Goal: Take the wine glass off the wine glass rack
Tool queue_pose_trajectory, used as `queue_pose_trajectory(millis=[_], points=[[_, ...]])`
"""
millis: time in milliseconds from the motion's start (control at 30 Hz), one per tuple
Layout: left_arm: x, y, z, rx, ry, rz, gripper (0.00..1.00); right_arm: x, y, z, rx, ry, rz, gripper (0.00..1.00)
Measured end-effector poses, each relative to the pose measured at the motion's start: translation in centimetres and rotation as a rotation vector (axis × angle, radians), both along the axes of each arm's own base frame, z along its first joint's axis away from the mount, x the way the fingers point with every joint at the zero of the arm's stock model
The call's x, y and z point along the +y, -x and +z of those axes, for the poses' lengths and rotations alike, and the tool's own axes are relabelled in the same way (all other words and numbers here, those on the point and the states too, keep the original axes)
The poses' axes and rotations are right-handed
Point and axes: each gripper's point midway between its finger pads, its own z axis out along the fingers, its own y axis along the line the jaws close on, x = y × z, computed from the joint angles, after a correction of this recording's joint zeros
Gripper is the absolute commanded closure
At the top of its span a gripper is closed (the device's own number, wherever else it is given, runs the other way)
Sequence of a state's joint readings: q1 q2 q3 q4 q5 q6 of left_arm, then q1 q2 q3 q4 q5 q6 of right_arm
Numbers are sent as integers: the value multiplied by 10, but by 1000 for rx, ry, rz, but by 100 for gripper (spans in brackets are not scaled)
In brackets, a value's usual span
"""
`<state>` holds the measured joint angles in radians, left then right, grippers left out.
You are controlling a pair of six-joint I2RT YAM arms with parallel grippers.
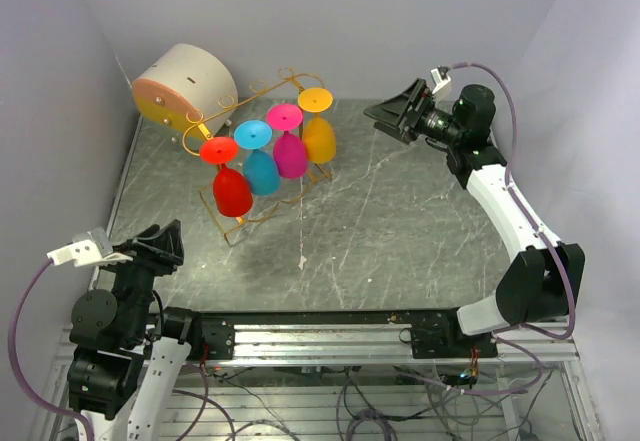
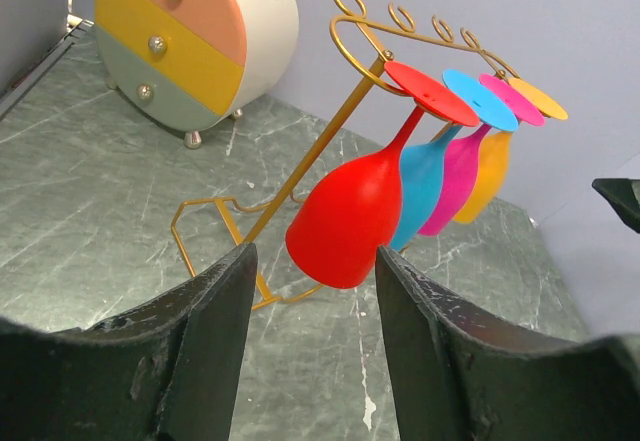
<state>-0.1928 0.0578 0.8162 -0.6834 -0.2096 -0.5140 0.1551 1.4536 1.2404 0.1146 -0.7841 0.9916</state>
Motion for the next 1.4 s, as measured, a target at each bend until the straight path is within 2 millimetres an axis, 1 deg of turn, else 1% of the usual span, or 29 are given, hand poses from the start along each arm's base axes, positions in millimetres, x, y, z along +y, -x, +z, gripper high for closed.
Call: queue_pose_trajectory(millis=[33,100,167,267,367,433,533,600,700,800,1000,1167,1300,1400], points=[[0,0,0,0,0,0,39,1,0,4,-12,1,3,3],[0,0,0,0,0,0,39,4,0,13,-34,3,8,7],[0,0,0,0,0,0,39,8,-2,28,-65,1,17,12],[0,0,0,0,1,0,39,11,-10,50,-104,1,17,18],[0,0,0,1,1,0,39,15,-21,54,-99,2,18,26],[0,0,0,1,2,-1,40,18,-29,50,-76,5,22,31],[0,0,-1,2,3,0,40,24,-43,35,-20,13,30,37],[0,0,-1,4,2,-1,40,30,-50,26,15,18,39,39],[0,-1,-1,6,2,-1,40,40,-57,16,47,25,57,41],[0,-1,-1,6,2,0,40,56,-55,11,65,29,89,43],[0,-1,-1,6,2,0,40,75,-50,14,58,32,127,47],[0,-1,-1,6,2,0,40,78,-49,13,62,34,132,51],[0,-1,-1,6,3,0,40,80,-50,9,68,36,133,57],[0,-1,-1,6,3,0,40,83,-52,5,77,39,134,60]])
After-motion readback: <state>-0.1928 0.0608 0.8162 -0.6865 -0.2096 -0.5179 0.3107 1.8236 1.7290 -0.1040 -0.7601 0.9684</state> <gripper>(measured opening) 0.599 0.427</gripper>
